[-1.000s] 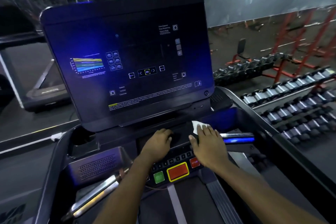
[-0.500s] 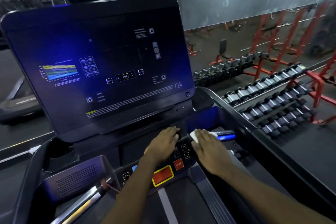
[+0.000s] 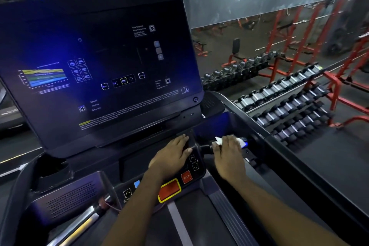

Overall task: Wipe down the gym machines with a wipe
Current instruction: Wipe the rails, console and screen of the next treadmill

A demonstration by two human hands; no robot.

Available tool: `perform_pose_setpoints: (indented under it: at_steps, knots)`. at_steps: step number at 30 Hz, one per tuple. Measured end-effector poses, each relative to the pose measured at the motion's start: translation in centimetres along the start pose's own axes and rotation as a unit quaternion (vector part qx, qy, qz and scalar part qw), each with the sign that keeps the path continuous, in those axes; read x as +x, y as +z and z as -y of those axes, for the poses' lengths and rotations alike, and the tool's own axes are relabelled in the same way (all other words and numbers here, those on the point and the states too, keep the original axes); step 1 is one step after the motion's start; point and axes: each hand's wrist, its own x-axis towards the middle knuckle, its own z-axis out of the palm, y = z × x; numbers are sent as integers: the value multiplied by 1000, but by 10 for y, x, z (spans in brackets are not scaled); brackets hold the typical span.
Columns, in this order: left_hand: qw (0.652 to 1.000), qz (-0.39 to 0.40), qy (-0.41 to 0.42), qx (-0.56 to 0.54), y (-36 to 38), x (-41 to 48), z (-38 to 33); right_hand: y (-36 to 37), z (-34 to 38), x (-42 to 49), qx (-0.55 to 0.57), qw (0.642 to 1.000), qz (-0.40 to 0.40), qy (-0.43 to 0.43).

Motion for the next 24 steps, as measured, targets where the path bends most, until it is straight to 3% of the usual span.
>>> perform_pose_setpoints:
  at_steps: [4, 5, 10, 15, 20, 24]
  knots:
    - [999, 13, 0, -34, -4, 9, -6, 9, 9, -23, 17, 987, 34, -156]
    - [1000, 7, 0, -26, -4, 13, -9, 7, 0, -18, 10, 988, 24, -155]
    - [999, -33, 8, -4, -7, 24, -19, 5, -23, 12, 15, 999, -41, 20]
    - [998, -59, 24, 27, -1, 35, -18, 14, -26, -2, -2, 993, -7, -119]
    - [999, -29, 14, 16, 5, 39, -13, 4, -56, 25, 26, 999, -35, 22]
    - [1000, -8, 17, -19, 5, 40, -12, 38, -18, 1, 177, 978, -74, 87]
